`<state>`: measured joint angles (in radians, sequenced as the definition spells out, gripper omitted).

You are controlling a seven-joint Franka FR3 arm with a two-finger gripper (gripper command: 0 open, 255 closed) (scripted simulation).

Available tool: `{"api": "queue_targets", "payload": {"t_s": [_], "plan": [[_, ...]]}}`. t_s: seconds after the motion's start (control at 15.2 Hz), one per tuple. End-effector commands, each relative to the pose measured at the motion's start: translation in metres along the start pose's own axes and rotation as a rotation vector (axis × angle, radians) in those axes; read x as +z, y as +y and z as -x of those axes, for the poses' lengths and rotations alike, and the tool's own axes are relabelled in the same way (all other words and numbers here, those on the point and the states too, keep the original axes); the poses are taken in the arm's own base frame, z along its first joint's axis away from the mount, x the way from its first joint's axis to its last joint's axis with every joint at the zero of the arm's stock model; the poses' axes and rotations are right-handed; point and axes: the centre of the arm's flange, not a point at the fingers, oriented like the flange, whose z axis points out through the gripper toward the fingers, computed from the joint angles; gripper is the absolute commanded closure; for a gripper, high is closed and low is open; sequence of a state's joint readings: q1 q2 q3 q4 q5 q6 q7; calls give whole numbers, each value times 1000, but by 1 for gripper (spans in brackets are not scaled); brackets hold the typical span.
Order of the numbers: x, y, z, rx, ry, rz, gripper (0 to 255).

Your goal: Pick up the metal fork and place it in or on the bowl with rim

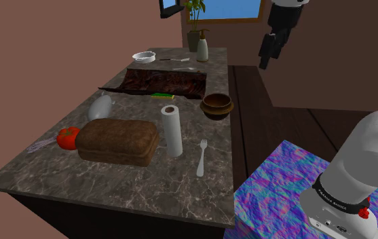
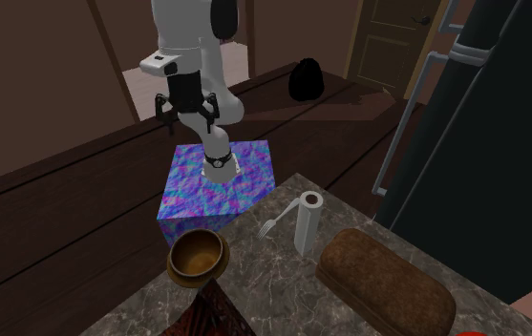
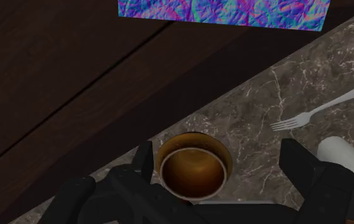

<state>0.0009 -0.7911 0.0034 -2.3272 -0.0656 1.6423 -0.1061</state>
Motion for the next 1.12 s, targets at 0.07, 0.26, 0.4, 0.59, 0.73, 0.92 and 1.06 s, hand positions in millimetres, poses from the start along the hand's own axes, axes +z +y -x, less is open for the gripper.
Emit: {"api": "queue_targets", "payload": {"t_s": [0.07, 0.26, 0.4, 0.59, 0.73, 0.92, 1.06], "plan": [[9, -9, 0, 33, -9, -4, 0], [37, -35, -3, 134, -37, -15, 0], [55, -53, -5, 201, -55, -23, 0], [83, -79, -11, 301, -82, -34, 0], [101, -96, -15, 368, -101, -42, 0], [128, -122, -24, 469, -128, -53, 0], [146, -138, -30, 536, -147, -60, 0]]}}
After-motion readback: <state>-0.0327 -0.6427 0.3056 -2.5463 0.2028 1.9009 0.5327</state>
